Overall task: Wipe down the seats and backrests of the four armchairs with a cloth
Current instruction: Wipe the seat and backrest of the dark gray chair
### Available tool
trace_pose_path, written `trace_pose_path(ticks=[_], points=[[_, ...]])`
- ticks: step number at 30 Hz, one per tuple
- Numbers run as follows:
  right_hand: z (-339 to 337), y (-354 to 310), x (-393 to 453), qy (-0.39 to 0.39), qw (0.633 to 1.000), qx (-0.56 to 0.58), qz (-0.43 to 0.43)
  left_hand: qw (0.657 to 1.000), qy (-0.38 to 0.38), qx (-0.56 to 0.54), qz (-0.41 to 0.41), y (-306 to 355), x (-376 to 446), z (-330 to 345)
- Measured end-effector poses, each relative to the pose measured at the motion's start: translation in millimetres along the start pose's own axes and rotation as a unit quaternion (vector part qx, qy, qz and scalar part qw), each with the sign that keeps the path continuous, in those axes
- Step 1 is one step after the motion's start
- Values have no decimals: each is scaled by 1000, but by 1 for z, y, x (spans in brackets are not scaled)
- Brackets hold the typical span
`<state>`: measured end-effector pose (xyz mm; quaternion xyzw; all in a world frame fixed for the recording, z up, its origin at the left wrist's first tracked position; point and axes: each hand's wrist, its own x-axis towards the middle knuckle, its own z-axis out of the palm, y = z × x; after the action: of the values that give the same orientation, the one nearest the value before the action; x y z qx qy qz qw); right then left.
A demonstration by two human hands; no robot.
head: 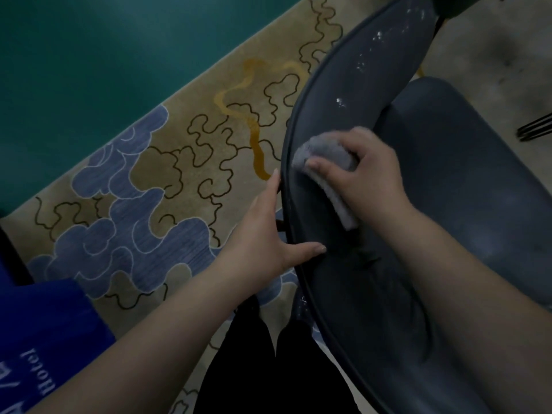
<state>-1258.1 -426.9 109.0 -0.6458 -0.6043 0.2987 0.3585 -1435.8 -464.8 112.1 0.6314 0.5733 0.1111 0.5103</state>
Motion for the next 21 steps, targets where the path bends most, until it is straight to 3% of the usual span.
trace_pose_path(ticks=[3, 9, 16, 21], points=[[2, -1, -27, -52, 998, 3, -35, 1000, -2, 1, -3, 1, 3, -3], [6, -12, 17, -4, 996, -85, -20, 1000, -11, 1, 4, 5, 7, -7], [-10, -20, -10, -150, 979, -129, -45, 1000, -16, -19, -8, 3, 3, -7], [-4, -27, 13, -115, 979, -159, -60, 1000, -13, -24, -4, 4, 5, -7]])
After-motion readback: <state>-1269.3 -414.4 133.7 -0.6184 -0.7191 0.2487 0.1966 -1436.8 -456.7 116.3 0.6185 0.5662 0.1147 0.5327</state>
